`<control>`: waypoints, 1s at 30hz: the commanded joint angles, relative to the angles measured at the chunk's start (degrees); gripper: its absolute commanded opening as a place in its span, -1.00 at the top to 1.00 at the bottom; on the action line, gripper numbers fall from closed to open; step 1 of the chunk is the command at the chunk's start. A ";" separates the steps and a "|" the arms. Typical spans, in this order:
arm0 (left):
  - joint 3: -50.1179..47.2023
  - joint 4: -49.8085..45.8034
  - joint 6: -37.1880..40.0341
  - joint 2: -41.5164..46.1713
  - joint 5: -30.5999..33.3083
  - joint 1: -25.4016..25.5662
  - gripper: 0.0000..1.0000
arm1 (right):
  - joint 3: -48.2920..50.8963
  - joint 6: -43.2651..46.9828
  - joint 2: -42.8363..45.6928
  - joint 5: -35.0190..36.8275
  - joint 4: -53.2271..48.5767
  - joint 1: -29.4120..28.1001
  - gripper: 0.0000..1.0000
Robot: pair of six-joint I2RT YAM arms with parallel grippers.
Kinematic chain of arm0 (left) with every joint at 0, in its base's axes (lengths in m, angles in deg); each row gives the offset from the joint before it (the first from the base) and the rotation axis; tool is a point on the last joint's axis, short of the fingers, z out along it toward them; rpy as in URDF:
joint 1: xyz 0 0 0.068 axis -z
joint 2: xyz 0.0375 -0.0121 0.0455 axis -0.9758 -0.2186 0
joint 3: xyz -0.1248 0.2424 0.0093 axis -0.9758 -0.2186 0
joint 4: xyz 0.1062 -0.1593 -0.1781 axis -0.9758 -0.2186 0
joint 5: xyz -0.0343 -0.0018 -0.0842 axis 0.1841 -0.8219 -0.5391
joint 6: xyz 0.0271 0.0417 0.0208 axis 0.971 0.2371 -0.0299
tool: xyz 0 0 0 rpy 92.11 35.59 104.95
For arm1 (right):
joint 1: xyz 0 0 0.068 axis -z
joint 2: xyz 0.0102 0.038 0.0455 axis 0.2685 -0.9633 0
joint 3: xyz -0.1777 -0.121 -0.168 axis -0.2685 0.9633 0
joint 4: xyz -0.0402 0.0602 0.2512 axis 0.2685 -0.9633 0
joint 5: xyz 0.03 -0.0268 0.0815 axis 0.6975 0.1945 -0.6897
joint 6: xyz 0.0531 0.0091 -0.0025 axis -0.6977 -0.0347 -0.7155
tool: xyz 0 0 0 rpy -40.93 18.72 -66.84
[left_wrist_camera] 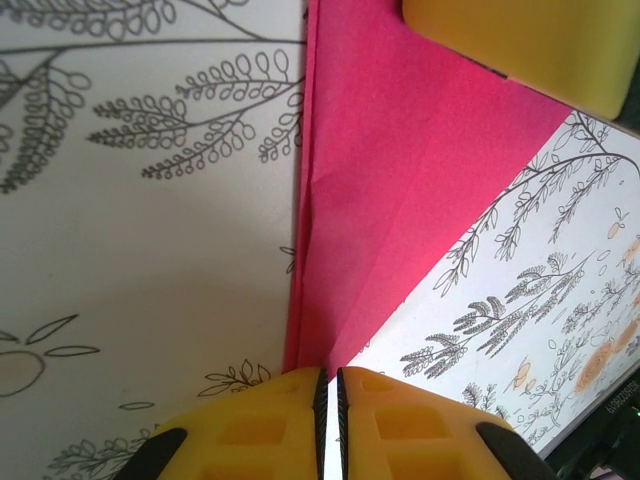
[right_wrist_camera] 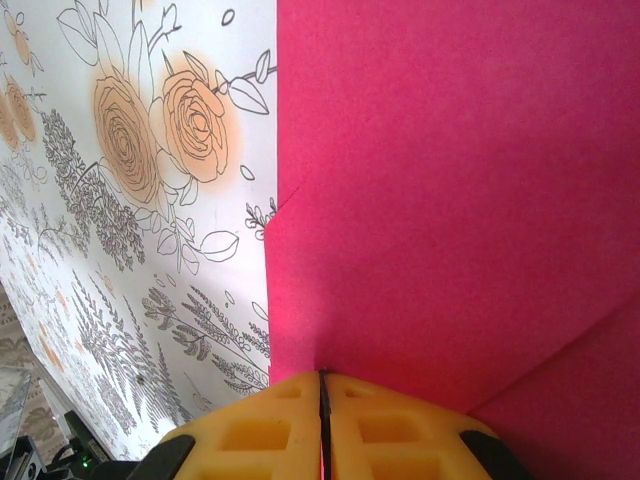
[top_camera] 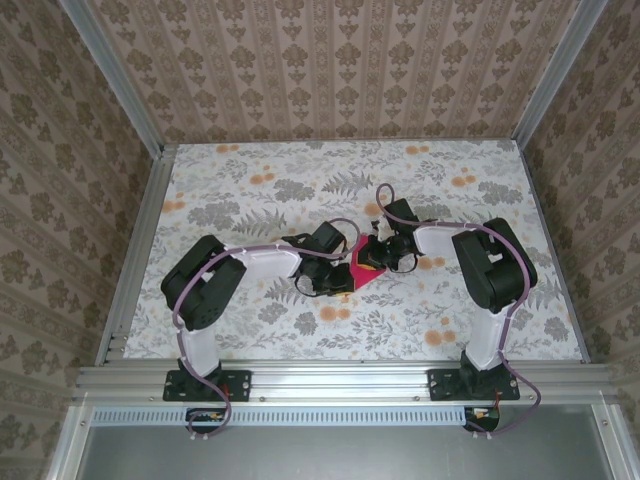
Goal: Fold a paper plane with a square sheet of paper (pick it up from the middle)
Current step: Fourth fold the wing at the center of the table.
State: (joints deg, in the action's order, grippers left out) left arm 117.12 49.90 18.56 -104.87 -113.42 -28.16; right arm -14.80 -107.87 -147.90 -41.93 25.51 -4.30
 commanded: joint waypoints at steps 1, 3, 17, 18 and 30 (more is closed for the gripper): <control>-0.93 -5.54 0.13 -0.44 2.35 0.07 0.70 | 1.76 -0.05 -5.05 9.09 -4.94 0.02 0.78; -1.45 -6.23 -0.05 -0.07 2.77 0.01 0.70 | 1.79 -0.09 -5.05 9.21 -5.03 0.00 0.78; -1.61 6.52 -0.10 7.45 -1.35 -2.72 0.73 | 1.36 -0.01 -5.52 9.20 -5.30 -0.01 0.78; -1.24 7.19 -0.14 6.97 -0.95 -2.80 0.73 | 1.27 -0.15 -5.56 9.26 -5.36 0.01 0.78; 3.08 9.73 -0.58 -2.16 -2.92 -2.72 0.80 | 1.18 -0.54 -6.16 8.99 -5.31 -0.01 0.78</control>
State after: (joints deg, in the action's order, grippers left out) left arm 118.20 58.69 18.36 -105.29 -114.99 -30.92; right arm -15.61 -107.89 -148.66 -42.17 25.38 -4.30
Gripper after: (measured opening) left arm 0.102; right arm 0.108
